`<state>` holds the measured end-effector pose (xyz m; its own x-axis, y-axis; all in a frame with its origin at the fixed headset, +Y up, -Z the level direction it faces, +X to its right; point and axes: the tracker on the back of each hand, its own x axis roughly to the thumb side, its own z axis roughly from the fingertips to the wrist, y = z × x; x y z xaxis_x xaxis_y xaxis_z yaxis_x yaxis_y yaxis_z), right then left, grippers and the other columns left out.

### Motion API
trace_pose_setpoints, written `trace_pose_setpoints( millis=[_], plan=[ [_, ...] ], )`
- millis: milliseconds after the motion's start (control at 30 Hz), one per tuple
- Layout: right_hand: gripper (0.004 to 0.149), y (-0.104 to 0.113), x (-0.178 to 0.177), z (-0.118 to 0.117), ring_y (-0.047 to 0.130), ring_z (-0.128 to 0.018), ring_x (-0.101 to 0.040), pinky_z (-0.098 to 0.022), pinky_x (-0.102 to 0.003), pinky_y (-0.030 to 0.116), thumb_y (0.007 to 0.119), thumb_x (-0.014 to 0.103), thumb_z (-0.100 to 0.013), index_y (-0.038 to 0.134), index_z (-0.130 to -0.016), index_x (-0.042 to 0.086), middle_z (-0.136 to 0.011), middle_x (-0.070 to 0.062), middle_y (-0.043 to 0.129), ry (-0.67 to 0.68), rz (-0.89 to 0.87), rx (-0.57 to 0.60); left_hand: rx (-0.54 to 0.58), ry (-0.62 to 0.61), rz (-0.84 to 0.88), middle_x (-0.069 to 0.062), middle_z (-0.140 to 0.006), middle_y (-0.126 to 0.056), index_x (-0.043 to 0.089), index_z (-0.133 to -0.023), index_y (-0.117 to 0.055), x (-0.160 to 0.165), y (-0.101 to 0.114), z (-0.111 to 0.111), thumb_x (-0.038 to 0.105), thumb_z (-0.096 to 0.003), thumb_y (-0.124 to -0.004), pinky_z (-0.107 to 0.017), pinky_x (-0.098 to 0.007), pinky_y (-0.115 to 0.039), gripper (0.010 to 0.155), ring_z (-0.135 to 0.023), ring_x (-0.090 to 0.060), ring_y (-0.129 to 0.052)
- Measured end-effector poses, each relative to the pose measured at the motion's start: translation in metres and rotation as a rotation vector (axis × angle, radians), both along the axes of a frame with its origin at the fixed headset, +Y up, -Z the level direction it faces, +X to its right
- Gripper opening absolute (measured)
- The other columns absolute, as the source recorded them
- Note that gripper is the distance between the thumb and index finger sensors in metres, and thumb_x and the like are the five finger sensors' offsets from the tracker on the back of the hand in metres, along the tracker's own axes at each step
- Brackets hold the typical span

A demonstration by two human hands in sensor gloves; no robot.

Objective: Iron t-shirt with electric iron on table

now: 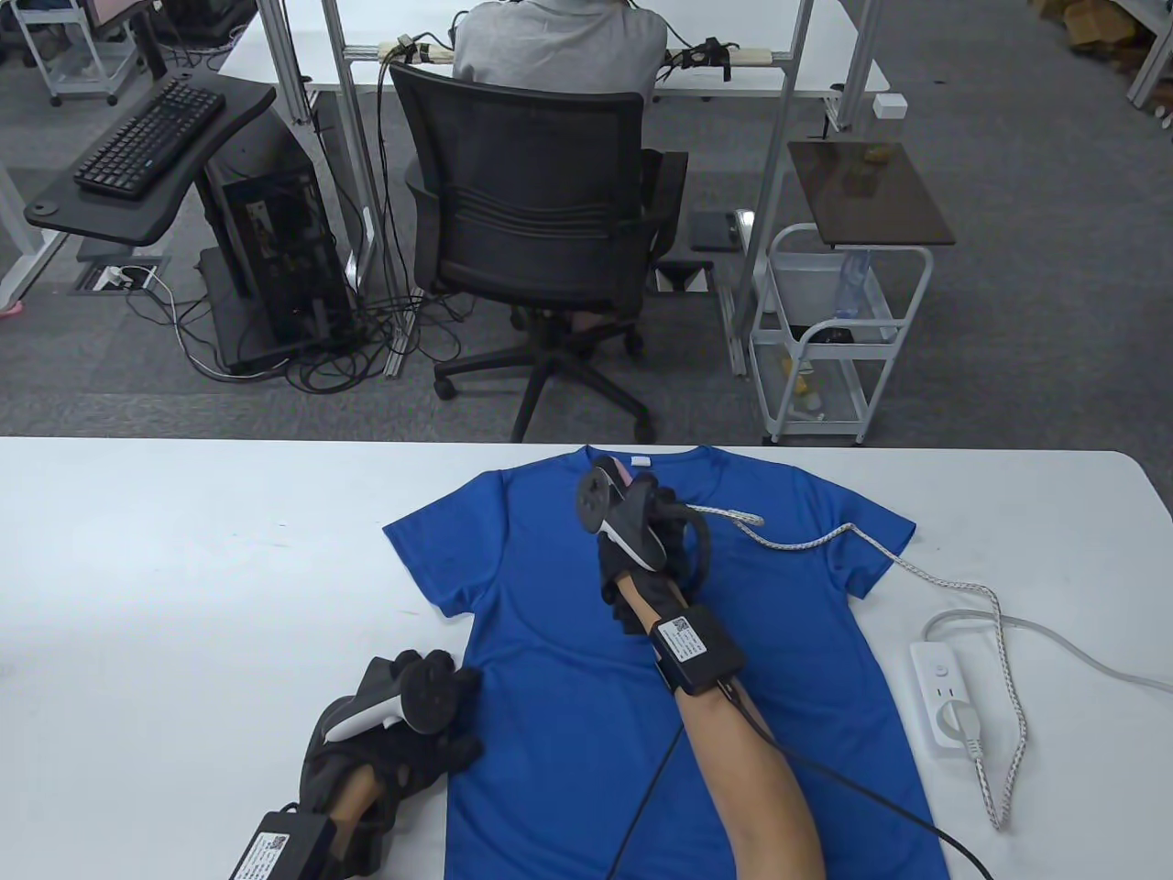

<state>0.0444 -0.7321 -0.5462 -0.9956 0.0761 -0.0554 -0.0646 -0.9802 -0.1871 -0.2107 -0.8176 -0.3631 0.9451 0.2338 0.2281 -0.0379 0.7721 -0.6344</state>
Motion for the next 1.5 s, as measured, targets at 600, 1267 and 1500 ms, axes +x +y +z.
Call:
trace_pose_setpoints(
  millis=[600, 1267, 1500],
  plan=[
    [0.054, -0.005, -0.005, -0.043, 0.087, -0.071, -0.042, -0.054, -0.055, 0.075, 0.070, 0.027, -0.052, 0.055, -0.104, 0.039, -0.103, -0.020, 0.072, -0.169, 0.000, -0.006, -0.007, 0.001, 0.001, -0.002, -0.108, 0.015, 0.037, -0.104, 0.003, -0.001, 0.000, 0.000, 0.063, -0.0479, -0.048, -0.065, -0.060, 0.000, 0.080, -0.098, -0.039, 0.015],
    [0.055, 0.003, 0.046, 0.003, 0.087, -0.072, -0.042, -0.050, -0.054, 0.076, 0.069, 0.027, -0.054, 0.052, -0.105, 0.037, -0.102, -0.025, 0.070, -0.043, -0.121, -0.143, -0.012, -0.002, 0.004, -0.002, -0.108, 0.015, 0.037, -0.104, 0.003, -0.001, 0.000, 0.000, 0.063, -0.0477, -0.048, -0.065, -0.060, 0.001, 0.080, -0.098, -0.038, 0.016],
    [0.055, 0.001, 0.045, 0.002, 0.087, -0.071, -0.042, -0.050, -0.053, 0.077, 0.069, 0.027, -0.053, 0.053, -0.104, 0.037, -0.102, -0.025, 0.070, -0.058, -0.098, -0.108, -0.007, -0.002, -0.001, -0.002, -0.108, 0.015, 0.037, -0.104, 0.003, -0.001, 0.000, 0.000, 0.063, -0.0476, -0.048, -0.065, -0.060, 0.000, 0.080, -0.098, -0.039, 0.015]
  ],
)
